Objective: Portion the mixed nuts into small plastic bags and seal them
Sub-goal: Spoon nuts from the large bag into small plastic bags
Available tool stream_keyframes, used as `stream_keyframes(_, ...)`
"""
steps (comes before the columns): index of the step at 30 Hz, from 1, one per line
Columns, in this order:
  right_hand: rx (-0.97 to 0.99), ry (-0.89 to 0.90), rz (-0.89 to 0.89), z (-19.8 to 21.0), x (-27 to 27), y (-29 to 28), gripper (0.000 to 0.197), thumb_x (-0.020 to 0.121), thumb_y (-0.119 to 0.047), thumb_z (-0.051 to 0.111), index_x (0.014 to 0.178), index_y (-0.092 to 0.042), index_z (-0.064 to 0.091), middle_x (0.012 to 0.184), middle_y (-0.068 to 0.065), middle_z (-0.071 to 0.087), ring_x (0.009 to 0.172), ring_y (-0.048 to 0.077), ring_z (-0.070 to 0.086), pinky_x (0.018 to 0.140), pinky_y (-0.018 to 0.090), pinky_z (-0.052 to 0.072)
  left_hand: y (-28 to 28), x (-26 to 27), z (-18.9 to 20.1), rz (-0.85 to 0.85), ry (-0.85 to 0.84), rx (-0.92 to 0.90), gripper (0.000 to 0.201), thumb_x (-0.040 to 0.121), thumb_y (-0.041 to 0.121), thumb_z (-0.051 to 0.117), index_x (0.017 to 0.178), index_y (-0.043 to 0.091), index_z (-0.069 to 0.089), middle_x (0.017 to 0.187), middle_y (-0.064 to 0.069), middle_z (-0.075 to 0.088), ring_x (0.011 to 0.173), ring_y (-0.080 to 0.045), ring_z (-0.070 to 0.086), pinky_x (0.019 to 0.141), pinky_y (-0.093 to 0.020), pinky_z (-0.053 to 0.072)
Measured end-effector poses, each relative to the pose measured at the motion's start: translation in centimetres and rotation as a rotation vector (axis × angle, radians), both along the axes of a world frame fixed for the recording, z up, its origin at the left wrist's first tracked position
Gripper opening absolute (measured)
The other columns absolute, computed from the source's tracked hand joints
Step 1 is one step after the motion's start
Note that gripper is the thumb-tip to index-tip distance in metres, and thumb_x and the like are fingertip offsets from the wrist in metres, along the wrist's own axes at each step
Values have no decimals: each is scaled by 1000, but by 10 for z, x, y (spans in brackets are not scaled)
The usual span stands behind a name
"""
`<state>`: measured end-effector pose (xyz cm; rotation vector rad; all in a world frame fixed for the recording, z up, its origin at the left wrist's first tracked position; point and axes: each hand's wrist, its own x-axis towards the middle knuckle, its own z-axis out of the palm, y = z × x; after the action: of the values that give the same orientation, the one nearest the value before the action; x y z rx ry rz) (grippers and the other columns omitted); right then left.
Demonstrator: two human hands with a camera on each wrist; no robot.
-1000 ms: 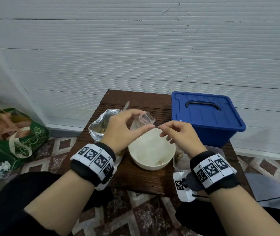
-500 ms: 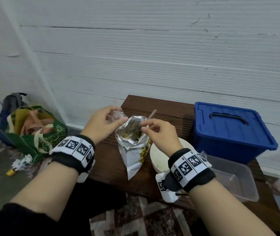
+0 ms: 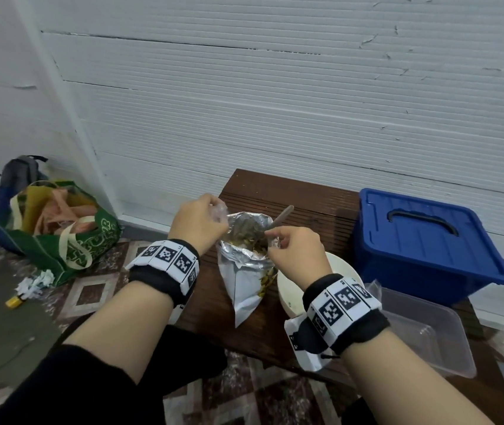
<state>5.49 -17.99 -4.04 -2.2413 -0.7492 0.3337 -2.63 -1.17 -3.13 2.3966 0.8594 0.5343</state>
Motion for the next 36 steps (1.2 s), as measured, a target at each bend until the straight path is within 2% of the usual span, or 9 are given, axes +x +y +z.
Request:
stream_keyframes(5, -19, -22, -7, 2, 1, -5, 33, 81, -16, 59, 106, -34, 70, 93, 1, 62, 94, 17, 60, 79, 27, 50, 2, -2, 1, 29, -29, -25, 28, 84, 16, 67, 111, 13, 62, 93, 0, 60, 76, -13, 55, 64, -20, 41)
stream_keyframes(9, 97, -85, -65, 3, 2, -6, 9, 83, -25, 65, 74, -26, 64, 83, 0, 63, 80, 14, 58, 70, 26, 44, 2, -3, 1, -96, -53, -99, 40, 80, 33, 75, 115, 21, 61, 101, 2, 64, 87, -12, 61, 77, -25, 53)
stream_keyframes(12, 270, -108, -212, 4, 3, -7, 38, 82, -31, 70, 61, -17, 41, 64, -1, 50, 64, 16, 49, 62, 31, 41, 3, -7, 3, -163, -80, -92, 48, 77, 42, 76, 118, 24, 62, 101, 10, 63, 85, 1, 57, 72, -10, 43)
stream_keyframes(14, 325, -107, -285, 8, 3, -7, 40, 82, -33, 70, 66, -16, 38, 63, -1, 46, 61, 16, 45, 59, 32, 39, 3, -10, 3, -186, -103, -83, 52, 75, 48, 76, 120, 25, 62, 104, 11, 63, 86, 5, 55, 72, -7, 39)
stream_keyframes(18, 353, -15, -236, 10, 7, -5, 25, 86, -33, 68, 98, -17, 54, 74, -6, 60, 70, 7, 55, 70, 27, 45, 4, -12, 1, -233, -156, -37, 58, 70, 57, 73, 118, 25, 65, 108, 11, 61, 95, 2, 54, 77, -9, 39)
stream_keyframes(21, 270, -133, -127, 9, 10, -2, 16, 95, -25, 56, 92, -17, 69, 81, -5, 66, 78, 12, 59, 71, 26, 42, 4, -12, 3, -286, -136, -17, 64, 67, 61, 70, 119, 25, 66, 109, 10, 61, 99, -1, 53, 77, -8, 39)
stream_keyframes(25, 300, -458, -50, 14, 12, -2, 20, 97, -20, 50, 87, -16, 67, 81, -3, 65, 80, 21, 56, 77, 37, 42, 2, -13, 6, -327, -108, -49, 73, 60, 67, 65, 121, 27, 64, 109, 14, 63, 98, 3, 55, 75, -5, 40)
stream_keyframes(28, 224, -613, 34, 14, 9, 0, 20, 97, -20, 48, 87, -16, 65, 82, -1, 64, 79, 23, 51, 71, 34, 30, 0, -15, 6, -318, -138, -99, 64, 60, 65, 67, 112, 28, 67, 98, 19, 64, 92, 4, 58, 78, -11, 46)
stream_keyframes(36, 254, -508, 67, 4, 5, 9, 23, 95, -20, 45, 90, -13, 66, 84, 1, 66, 80, 20, 48, 76, 36, 33, -2, -17, 2, -309, -175, -159, 60, 60, 63, 66, 106, 25, 70, 95, 13, 68, 92, 1, 61, 83, -15, 48)
